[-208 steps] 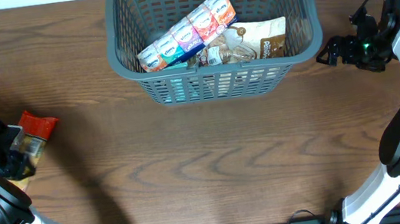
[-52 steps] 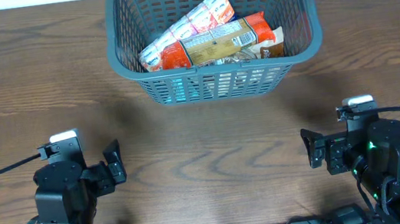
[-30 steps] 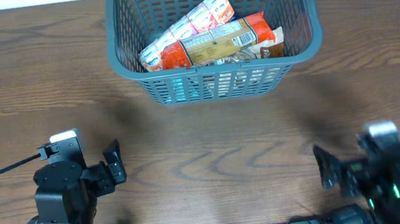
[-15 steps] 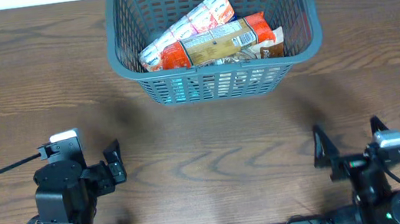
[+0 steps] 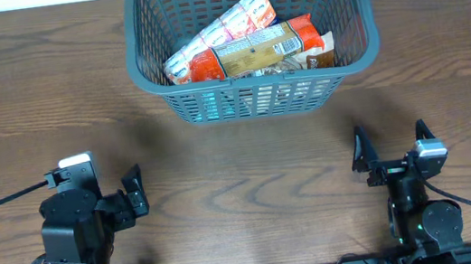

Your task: Pack container

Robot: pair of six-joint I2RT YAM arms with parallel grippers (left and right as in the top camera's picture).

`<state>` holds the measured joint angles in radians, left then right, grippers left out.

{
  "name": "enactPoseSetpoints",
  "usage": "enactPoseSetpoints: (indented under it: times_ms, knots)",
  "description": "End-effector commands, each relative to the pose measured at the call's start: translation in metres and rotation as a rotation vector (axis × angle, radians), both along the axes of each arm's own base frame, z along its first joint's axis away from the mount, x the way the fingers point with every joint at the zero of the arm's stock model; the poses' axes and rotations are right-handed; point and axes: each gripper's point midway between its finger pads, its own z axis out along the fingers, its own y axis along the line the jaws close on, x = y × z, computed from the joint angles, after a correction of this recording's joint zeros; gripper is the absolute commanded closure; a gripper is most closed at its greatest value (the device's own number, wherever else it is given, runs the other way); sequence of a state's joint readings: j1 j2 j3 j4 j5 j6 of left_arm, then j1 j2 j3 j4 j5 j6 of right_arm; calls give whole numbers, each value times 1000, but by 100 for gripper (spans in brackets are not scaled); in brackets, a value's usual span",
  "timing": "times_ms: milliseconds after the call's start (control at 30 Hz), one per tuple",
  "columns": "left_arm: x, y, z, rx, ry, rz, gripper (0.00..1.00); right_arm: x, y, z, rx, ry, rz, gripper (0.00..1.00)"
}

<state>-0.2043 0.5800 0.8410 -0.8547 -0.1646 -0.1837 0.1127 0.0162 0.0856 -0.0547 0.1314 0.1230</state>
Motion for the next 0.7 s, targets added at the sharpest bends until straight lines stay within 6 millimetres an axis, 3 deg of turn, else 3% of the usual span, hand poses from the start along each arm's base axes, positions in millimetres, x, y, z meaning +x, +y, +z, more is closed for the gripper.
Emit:
enactPoseSetpoints:
  times_ms: [0,300,667]
  knots:
    - [0,0,0,-4,-3,5,1,1,-10,-11,9,16,-45,1]
    - [0,0,0,-5,-3,6,1,1,-9,-42,-93,128,-23,1]
    - [0,0,0,-5,-3,6,1,1,-5,-42,-188,130,4,1]
